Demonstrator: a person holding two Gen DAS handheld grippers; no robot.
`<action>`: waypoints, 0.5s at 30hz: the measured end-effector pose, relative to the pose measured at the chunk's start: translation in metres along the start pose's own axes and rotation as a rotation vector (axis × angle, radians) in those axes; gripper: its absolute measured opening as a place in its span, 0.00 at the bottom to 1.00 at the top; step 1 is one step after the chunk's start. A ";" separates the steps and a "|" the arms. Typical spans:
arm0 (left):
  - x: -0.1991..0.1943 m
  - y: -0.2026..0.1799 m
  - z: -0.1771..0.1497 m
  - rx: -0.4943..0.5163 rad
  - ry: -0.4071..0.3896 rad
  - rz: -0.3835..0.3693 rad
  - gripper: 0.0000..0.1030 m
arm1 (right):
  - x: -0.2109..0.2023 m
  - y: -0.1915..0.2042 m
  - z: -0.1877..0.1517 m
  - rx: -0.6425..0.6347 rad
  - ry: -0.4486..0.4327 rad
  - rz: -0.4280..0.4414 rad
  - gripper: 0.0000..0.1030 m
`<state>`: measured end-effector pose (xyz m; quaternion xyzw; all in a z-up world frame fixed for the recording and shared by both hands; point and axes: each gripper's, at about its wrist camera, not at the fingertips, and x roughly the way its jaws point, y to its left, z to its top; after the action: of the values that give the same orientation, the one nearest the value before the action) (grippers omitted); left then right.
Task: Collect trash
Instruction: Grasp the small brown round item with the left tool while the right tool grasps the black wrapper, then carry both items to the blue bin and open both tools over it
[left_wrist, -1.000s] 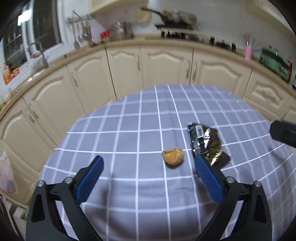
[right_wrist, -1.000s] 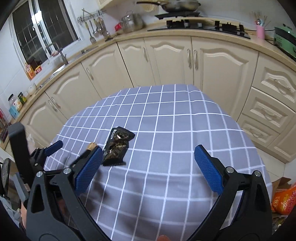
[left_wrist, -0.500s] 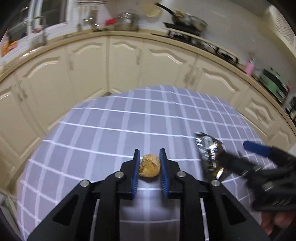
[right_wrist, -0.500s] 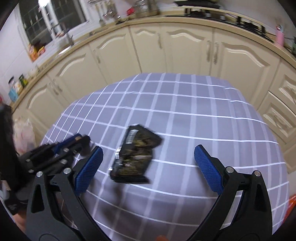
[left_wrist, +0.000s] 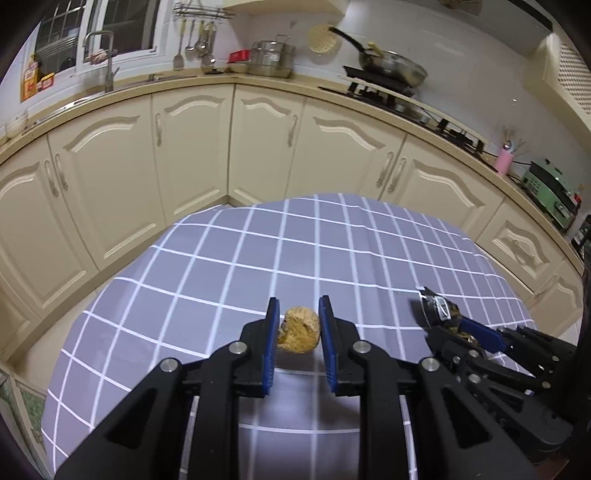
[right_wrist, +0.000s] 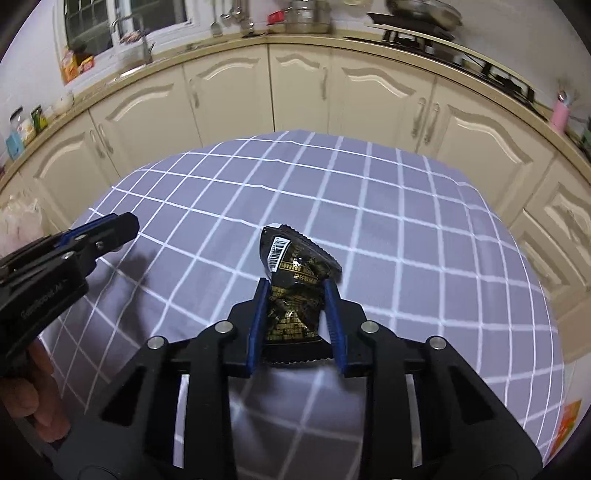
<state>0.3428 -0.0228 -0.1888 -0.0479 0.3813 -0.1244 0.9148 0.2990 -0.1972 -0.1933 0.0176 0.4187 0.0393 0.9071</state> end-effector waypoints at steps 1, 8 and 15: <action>0.001 -0.004 0.000 0.006 -0.002 -0.008 0.20 | -0.008 -0.003 -0.005 0.011 -0.012 -0.002 0.28; -0.028 -0.034 -0.021 0.061 -0.048 -0.082 0.20 | -0.078 -0.037 -0.030 0.089 -0.095 0.051 0.28; -0.092 -0.095 -0.061 0.138 -0.098 -0.153 0.20 | -0.167 -0.085 -0.065 0.148 -0.205 0.062 0.29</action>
<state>0.2193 -0.0900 -0.1514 -0.0198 0.3218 -0.2175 0.9213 0.1468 -0.2959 -0.1142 0.1014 0.3250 0.0343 0.9396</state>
